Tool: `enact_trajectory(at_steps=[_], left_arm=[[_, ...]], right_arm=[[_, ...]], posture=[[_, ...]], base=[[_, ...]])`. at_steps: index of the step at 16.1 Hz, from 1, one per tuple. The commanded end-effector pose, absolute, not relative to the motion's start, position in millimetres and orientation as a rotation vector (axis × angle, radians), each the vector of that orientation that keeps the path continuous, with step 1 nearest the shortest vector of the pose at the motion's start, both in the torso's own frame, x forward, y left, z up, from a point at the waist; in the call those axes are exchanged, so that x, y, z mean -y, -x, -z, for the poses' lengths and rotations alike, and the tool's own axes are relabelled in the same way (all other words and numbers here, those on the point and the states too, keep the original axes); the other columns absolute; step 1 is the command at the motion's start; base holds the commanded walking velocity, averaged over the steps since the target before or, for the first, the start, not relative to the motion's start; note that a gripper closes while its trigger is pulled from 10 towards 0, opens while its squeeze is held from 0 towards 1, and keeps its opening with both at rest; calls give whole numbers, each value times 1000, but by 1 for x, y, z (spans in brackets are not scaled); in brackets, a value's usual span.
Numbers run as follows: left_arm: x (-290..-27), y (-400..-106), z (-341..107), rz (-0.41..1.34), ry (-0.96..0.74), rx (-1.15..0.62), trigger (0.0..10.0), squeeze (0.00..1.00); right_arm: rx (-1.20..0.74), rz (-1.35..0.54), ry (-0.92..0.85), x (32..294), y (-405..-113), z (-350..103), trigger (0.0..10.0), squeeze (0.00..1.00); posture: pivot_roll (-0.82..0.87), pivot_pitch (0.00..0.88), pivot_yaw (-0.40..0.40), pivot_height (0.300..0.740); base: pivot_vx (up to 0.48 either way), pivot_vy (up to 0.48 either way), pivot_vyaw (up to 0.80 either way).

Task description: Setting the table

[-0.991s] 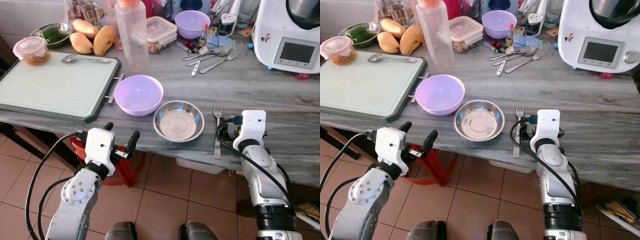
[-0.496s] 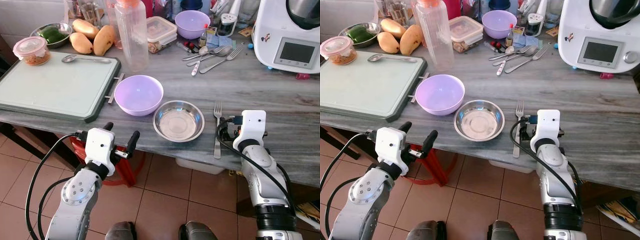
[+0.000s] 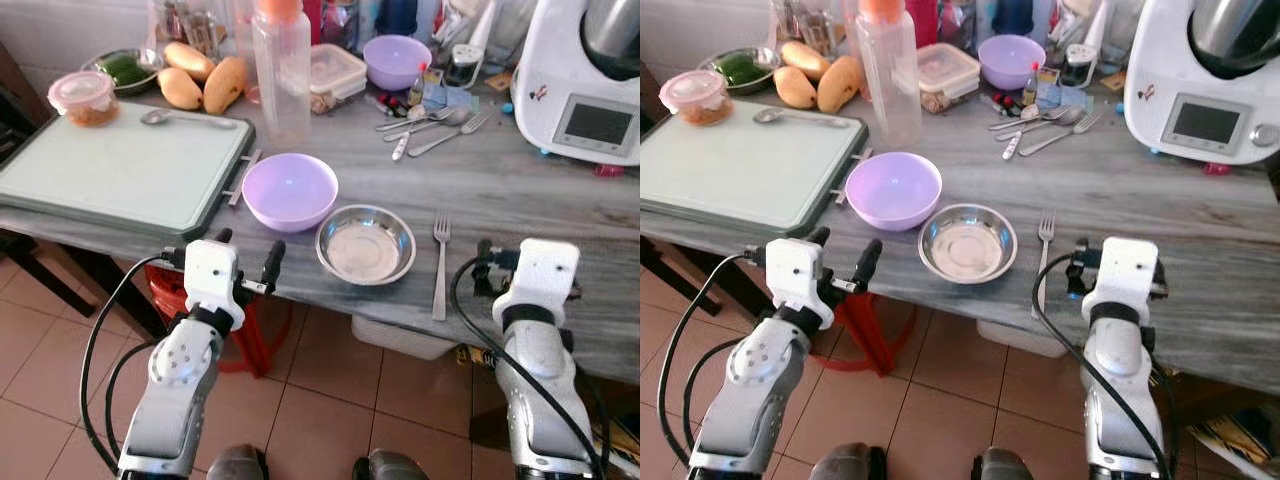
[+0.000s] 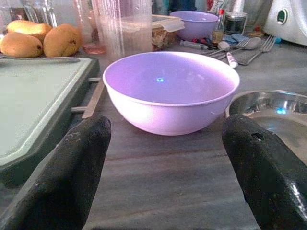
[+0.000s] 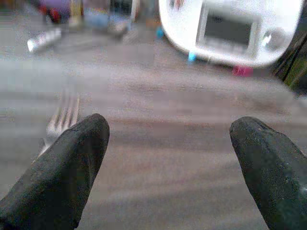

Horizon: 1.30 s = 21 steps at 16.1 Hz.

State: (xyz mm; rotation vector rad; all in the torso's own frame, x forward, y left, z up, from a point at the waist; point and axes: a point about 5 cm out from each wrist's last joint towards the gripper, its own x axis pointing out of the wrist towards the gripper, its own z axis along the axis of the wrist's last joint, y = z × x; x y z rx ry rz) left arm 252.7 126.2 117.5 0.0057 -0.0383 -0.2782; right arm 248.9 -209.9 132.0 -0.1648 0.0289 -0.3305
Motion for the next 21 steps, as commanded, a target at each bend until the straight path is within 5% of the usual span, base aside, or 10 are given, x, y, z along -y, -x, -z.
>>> enact_trajectory(at_steps=[1, 9, 21], left_arm=[[-128, -256, -118, 256, -8, 44, 10000, 0], [-129, -266, -122, 206, 8, 60, 10000, 0], [-123, -263, -128, 266, 22, 96, 10000, 0]], right_arm=[[25, 315, 160, 206, -250, -142, 10000, 0], [69, 246, 164, 194, -263, -150, 10000, 0], [84, 227, 154, 189, -268, -152, 10000, 0]], posture=[[-5, 0, 7, 740], [-4, 0, -7, 740], [-2, 0, -2, 740]], base=[[0, 0, 0], [-271, 0, -449], [-263, 0, -53]])
